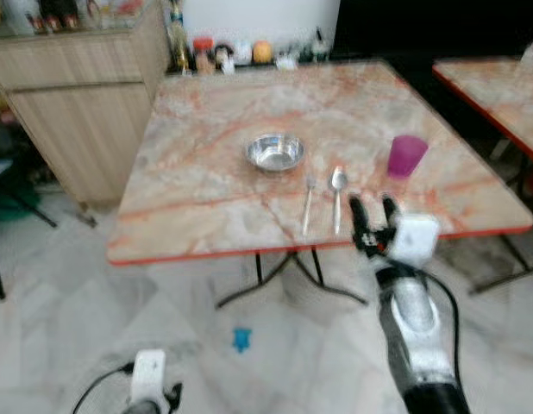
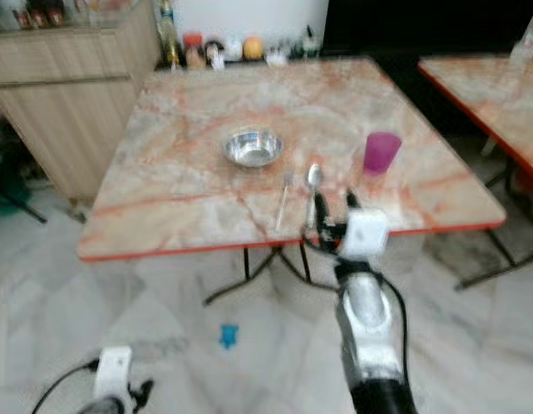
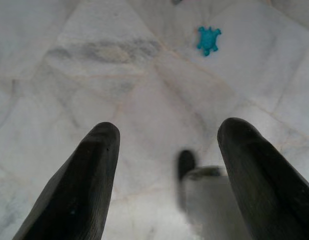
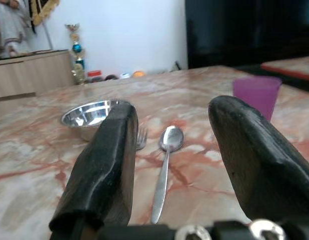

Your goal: Setting the table

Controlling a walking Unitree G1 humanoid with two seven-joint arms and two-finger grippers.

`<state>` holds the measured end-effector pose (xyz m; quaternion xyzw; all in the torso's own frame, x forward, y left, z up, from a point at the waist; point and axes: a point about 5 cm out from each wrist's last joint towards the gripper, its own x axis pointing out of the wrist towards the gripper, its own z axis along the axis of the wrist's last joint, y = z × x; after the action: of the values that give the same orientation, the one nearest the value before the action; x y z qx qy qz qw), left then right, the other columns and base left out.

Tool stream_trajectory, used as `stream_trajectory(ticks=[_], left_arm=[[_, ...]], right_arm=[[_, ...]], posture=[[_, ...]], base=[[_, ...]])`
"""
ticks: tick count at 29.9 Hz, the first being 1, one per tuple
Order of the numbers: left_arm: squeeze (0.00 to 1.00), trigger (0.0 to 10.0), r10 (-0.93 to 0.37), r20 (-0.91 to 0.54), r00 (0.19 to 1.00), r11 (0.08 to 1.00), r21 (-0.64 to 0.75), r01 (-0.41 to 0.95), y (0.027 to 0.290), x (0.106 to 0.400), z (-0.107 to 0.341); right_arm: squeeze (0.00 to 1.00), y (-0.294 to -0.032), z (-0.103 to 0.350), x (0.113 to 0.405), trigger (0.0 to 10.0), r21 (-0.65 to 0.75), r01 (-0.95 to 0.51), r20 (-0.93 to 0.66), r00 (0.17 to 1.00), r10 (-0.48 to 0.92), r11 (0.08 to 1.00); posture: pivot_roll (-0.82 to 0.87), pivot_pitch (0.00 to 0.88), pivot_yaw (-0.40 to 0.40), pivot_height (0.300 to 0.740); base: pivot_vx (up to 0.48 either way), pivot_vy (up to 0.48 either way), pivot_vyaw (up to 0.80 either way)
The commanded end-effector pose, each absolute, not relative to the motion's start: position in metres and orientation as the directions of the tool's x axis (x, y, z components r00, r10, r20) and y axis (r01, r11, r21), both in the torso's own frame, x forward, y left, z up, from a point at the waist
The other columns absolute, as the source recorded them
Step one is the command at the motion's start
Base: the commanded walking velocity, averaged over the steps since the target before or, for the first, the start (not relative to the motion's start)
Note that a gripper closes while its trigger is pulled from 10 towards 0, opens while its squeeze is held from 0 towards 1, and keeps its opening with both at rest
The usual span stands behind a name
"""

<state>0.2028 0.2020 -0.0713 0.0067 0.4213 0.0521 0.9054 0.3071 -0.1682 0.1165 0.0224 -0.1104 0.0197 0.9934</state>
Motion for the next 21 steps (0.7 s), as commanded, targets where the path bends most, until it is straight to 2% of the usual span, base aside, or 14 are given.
stream_trajectory(ticks=[1,21], left_arm=[[0.0,10.0,0.119,-0.77,0.627,0.993,0.073,-0.097,0.2081,0.1987,-0.0727],[0.0,10.0,0.125,-0.76,0.638,0.992,0.079,-0.099,0.2097,0.2018,-0.0705]], right_arm=[[0.0,-0.1623,0.1223,0.3095,10.0,0.048,-0.06,0.242,0.969,0.047,0.997],[0.0,-0.1593,0.1228,0.31,10.0,0.042,-0.07,0.243,0.968,0.058,0.997]], posture=[[-0.02,0.0,-0.007,0.74],[-0.01,0.0,-0.006,0.74]], base=[[0.0,0.266,0.0],[0.0,0.012,0.0]])
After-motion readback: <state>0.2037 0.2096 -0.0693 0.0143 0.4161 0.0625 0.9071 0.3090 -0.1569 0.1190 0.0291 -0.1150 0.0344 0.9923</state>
